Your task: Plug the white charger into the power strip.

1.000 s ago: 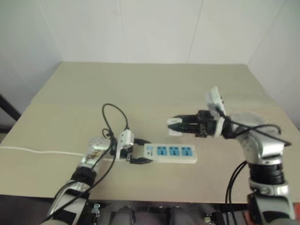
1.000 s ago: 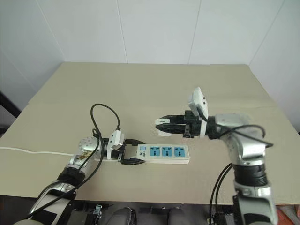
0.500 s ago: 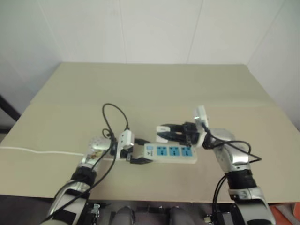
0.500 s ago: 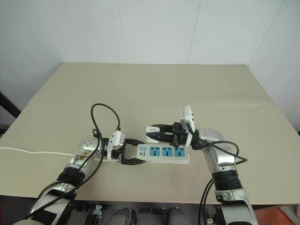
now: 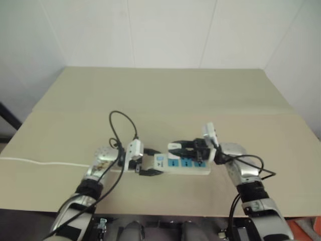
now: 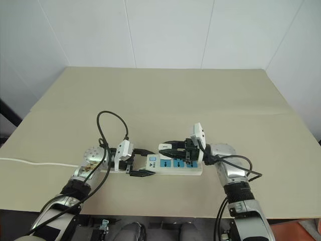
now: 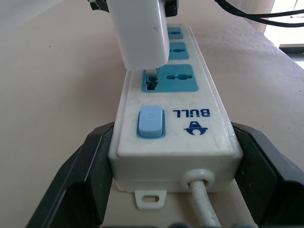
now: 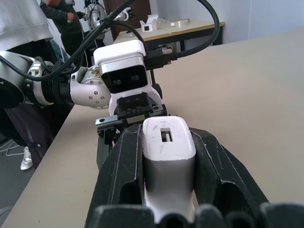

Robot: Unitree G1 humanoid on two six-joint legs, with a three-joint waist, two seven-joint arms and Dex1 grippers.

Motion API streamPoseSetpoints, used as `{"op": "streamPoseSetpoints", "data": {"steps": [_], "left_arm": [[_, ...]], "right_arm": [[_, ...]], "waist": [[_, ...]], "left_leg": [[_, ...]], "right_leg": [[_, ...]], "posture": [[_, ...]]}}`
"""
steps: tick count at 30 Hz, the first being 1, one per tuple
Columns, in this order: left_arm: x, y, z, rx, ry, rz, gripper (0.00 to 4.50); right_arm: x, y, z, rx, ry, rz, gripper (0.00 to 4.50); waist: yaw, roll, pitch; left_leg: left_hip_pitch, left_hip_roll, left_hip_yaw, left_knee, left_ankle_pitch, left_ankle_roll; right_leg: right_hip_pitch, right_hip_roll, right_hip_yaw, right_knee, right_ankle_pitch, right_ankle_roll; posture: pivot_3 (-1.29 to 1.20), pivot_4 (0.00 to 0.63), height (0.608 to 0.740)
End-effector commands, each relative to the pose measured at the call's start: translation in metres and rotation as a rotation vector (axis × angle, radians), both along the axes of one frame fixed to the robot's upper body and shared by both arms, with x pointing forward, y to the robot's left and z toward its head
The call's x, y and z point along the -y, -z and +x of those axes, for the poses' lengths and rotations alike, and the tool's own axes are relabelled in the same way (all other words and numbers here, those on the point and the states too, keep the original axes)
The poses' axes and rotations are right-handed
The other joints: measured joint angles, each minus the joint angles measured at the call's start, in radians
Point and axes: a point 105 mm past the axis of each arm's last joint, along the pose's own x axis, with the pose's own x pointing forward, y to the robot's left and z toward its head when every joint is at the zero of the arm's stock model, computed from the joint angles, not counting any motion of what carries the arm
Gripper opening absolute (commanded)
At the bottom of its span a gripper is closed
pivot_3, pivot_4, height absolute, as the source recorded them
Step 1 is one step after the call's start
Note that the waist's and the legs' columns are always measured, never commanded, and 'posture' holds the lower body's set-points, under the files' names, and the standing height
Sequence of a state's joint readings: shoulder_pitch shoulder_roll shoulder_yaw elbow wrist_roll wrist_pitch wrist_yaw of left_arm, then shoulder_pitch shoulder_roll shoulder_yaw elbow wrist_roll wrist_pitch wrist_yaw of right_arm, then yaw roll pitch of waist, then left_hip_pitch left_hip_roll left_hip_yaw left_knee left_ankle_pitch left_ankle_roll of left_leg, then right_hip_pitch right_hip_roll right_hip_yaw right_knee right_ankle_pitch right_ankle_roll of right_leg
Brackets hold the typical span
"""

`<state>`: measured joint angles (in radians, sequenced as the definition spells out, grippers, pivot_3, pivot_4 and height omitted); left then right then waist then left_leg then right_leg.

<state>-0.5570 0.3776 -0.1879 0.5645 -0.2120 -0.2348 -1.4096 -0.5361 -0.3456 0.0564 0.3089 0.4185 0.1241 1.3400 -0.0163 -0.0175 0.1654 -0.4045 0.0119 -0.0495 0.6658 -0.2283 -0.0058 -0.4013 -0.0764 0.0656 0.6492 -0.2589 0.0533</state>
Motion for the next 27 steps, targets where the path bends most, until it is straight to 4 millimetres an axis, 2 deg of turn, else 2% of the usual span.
{"op": "streamPoseSetpoints", "data": {"steps": [1, 27], "left_arm": [[0.0, 0.001, -0.002, 0.005, 0.023, 0.038, 3.26], [0.002, 0.001, -0.003, 0.004, 0.024, 0.035, 3.26]], "right_arm": [[0.001, -0.009, 0.003, 0.06, 0.003, 0.014, 1.13], [0.003, 0.008, -0.005, 0.124, -0.016, -0.056, 1.13]], "waist": [[0.0, 0.0, 0.0], [-0.002, 0.0, 0.0]], "left_leg": [[0.0, 0.0, 0.0, 0.0, 0.0, 0.0], [0.0, 0.0, 0.0, 0.0, 0.0, 0.0]], "right_leg": [[0.0, 0.0, 0.0, 0.0, 0.0, 0.0], [0.0, 0.0, 0.0, 0.0, 0.0, 0.0]], "posture": [[0.0, 0.15, 0.74], [0.0, 0.15, 0.74]]}}
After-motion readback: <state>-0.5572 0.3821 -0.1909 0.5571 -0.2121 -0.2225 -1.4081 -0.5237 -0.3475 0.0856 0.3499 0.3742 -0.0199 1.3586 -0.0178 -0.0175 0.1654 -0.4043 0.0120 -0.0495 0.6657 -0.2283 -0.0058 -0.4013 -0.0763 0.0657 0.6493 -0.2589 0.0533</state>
